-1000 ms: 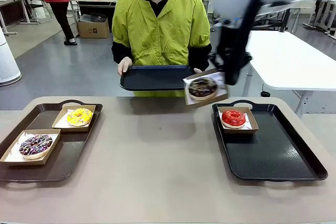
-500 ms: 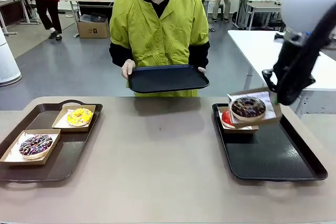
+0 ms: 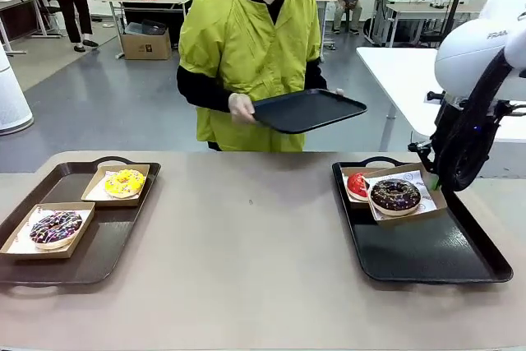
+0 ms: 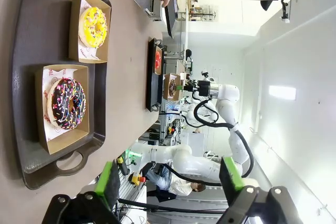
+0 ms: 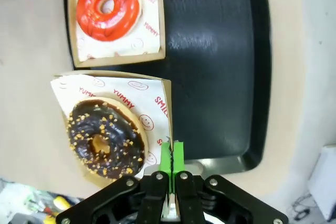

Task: Individually package the donuts and arrange them on the tray.
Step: Place the picked Paper togo box on the Handle tray.

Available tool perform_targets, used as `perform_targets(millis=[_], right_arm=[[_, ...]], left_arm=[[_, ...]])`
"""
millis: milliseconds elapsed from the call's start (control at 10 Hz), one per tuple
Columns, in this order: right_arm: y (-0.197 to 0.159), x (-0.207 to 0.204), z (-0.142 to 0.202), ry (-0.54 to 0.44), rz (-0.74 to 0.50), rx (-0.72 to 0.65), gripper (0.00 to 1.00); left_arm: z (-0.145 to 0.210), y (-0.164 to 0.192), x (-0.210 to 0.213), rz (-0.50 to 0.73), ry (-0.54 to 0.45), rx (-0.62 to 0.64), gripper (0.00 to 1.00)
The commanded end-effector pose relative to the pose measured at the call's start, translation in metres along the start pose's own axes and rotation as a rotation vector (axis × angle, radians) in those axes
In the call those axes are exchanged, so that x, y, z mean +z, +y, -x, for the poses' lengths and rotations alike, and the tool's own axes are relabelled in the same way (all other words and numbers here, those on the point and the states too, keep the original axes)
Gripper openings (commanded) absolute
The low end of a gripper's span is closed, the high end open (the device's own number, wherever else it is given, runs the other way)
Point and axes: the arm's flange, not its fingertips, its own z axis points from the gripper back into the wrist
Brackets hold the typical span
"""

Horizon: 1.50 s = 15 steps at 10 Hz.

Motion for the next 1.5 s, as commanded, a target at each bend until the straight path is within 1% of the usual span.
perform_targets(millis=[0,500,600,700,800,1200,1400], right_arm=[[-0.002,0.005,0.01,-0.007,-0.023,-0.018,0.01],[-0.002,0.005,0.01,-0.007,-0.023,-0.018,0.01],[-0.001,0.007,0.005,-0.011,-0.005,-0.005,0.01],[0.008,-0.003,0.005,-0.003,0.015,0.08,0.01],[0.009,-0.011,0.006,-0.01,0.035,0.11,0.01],[-0.005,-0.038,0.018,-0.015,0.099,0.054,0.01],[-0.01,-0.052,0.025,-0.005,0.109,0.045,0.01]], left_arm=[[0.004,-0.001,-0.001,-0.007,-0.011,0.0,1.0],[0.004,-0.001,-0.001,-0.007,-0.011,0.0,1.0],[0.004,-0.001,-0.001,-0.007,-0.011,0.0,1.0],[0.004,-0.001,-0.001,-0.007,-0.011,0.0,1.0],[0.004,-0.001,-0.001,-0.007,-0.011,0.0,1.0],[0.004,-0.001,-0.001,-0.007,-0.011,0.0,1.0],[0.004,-0.001,-0.001,-0.007,-0.011,0.0,1.0]])
